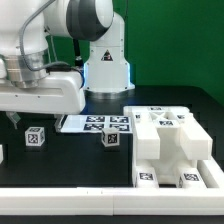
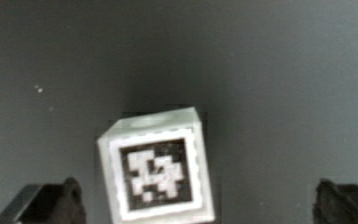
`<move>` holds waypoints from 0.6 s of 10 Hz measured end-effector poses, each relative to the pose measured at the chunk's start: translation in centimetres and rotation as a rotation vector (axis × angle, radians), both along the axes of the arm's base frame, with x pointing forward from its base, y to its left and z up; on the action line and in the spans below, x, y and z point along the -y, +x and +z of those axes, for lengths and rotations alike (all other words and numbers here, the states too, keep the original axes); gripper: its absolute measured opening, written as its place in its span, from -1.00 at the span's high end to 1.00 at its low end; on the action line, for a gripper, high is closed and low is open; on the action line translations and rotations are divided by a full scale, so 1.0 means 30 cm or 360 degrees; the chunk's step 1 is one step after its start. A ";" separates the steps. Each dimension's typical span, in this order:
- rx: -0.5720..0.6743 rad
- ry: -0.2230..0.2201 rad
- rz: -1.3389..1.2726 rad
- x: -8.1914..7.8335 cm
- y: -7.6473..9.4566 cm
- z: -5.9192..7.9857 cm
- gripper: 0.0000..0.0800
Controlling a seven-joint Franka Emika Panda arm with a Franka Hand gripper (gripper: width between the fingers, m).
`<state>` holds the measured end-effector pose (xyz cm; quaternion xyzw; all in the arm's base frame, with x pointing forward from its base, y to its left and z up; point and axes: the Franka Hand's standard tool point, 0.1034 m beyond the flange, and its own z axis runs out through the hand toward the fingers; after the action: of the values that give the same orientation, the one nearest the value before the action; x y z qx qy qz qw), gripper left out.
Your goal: Assemble chair
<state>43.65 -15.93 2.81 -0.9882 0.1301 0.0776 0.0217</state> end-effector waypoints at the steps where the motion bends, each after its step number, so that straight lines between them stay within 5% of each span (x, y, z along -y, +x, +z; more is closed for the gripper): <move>1: -0.0007 0.0004 0.0000 -0.001 -0.002 0.000 -0.62; 6: -0.0533 0.0273 0.0133 0.008 0.025 0.010 -0.62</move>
Offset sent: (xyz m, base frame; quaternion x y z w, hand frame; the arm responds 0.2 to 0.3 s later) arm 0.0158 -0.0282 -0.0029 0.0088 -0.2657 -0.0176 0.9638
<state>44.39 -16.17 3.12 -0.9606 0.0835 0.2527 0.0806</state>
